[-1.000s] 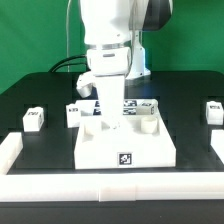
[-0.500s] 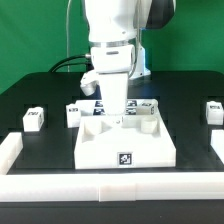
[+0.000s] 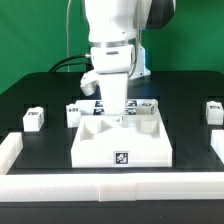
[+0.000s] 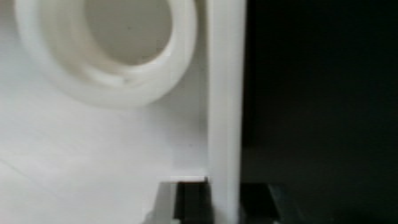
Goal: Assemble one leg
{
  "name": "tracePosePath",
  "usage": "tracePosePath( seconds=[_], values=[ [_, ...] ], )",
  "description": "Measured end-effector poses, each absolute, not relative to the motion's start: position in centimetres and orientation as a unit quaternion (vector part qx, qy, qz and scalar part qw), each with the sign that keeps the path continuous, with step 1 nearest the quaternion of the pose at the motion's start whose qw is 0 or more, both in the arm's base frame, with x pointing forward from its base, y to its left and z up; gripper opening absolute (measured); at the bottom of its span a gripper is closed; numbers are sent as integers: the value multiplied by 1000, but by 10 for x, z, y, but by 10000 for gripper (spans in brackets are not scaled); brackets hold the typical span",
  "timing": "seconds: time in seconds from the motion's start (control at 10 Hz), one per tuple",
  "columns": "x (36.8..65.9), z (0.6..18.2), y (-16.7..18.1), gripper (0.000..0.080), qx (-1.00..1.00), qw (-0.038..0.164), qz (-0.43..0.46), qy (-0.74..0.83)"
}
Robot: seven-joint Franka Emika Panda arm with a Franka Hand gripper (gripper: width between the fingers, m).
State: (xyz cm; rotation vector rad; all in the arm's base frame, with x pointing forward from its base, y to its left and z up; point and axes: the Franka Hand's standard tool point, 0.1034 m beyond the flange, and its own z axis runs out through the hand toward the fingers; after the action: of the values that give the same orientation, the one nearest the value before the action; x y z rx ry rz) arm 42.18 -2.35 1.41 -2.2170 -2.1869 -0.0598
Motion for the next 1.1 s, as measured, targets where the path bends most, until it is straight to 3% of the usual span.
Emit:
tracePosePath(
  seconds=[0.5,1.1],
  values=[
    [427,14,-18,57,-721,13,-21,-692],
    [469,15,45,57,-731,7,-45,-681]
  ],
)
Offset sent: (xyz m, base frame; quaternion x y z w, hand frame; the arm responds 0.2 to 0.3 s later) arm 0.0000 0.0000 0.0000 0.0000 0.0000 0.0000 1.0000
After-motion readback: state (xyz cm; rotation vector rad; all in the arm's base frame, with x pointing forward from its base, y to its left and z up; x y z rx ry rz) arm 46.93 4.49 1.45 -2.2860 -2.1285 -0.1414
